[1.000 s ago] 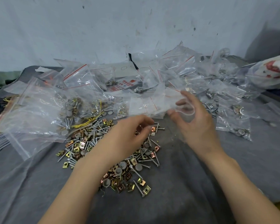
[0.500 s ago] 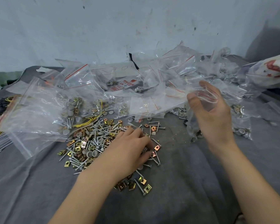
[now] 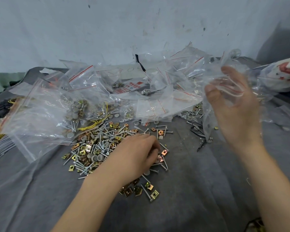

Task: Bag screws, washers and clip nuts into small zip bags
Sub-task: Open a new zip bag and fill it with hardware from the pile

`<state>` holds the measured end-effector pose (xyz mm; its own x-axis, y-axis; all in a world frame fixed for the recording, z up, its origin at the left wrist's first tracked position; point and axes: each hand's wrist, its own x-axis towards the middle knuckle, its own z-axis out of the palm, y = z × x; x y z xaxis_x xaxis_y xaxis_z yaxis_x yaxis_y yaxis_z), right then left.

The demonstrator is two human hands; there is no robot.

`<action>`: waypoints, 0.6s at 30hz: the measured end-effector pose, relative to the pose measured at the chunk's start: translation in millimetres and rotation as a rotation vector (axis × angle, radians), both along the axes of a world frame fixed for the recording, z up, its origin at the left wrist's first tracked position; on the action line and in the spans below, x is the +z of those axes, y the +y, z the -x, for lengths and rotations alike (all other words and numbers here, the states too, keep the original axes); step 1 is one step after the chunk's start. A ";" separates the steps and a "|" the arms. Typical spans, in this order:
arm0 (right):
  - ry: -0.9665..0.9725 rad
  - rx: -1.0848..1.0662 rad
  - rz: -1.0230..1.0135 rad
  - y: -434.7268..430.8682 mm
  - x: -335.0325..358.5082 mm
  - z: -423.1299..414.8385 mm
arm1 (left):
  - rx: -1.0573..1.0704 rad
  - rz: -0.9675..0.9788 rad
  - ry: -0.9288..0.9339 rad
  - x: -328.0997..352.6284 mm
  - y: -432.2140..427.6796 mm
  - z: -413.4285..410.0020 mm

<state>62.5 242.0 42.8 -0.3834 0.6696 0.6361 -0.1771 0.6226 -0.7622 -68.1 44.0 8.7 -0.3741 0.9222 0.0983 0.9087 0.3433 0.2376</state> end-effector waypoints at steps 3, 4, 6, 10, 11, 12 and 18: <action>0.003 -0.023 -0.031 -1.8 0.3 -0.9 | -0.048 0.045 0.007 -2.0 -3.5 0.4; 0.010 -0.026 -0.032 -3.1 0.5 0.0 | -0.056 0.053 0.002 -2.0 -4.6 0.8; -0.020 -0.011 -0.015 -5.0 -0.9 0.7 | -0.077 0.058 -0.012 -1.2 -7.5 1.1; -0.148 0.014 -0.078 -6.4 -9.5 3.0 | -0.115 0.061 -0.065 2.3 -15.6 3.2; -0.176 0.026 -0.095 -6.8 -11.2 3.8 | -0.118 0.064 -0.062 2.7 -17.0 3.2; -0.213 0.034 -0.110 -7.5 -13.0 4.7 | -0.118 0.065 -0.048 2.6 -17.5 2.9; -0.431 0.066 -0.243 -27.8 -29.8 18.8 | -0.093 0.051 0.114 -6.3 -12.8 -1.7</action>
<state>43.8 214.2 13.0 -0.6822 0.4870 0.5453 0.0773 0.7897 -0.6086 -66.4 31.2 2.4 -0.2763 0.9571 0.0872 0.9571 0.2658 0.1159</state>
